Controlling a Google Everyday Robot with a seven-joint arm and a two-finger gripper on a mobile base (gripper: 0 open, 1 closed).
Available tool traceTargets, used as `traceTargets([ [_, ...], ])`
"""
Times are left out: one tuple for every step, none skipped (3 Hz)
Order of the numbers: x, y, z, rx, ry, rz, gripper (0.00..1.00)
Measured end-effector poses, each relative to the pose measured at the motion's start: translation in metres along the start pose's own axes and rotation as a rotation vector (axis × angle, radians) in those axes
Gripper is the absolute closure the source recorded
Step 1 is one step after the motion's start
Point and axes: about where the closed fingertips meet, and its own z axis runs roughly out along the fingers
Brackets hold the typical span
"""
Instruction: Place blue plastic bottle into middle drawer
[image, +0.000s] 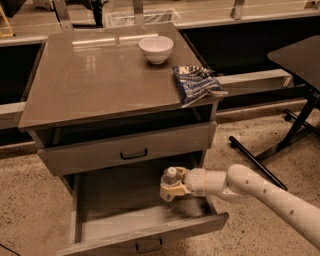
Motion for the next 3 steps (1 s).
traceTargets([
  [0.037, -0.003, 0.017, -0.061, 0.040, 0.091, 0.59],
  [0.065, 0.007, 0.021, -0.114, -0.002, 0.136, 0.28],
  [0.063, 0.007, 0.021, -0.115, -0.002, 0.136, 0.05],
])
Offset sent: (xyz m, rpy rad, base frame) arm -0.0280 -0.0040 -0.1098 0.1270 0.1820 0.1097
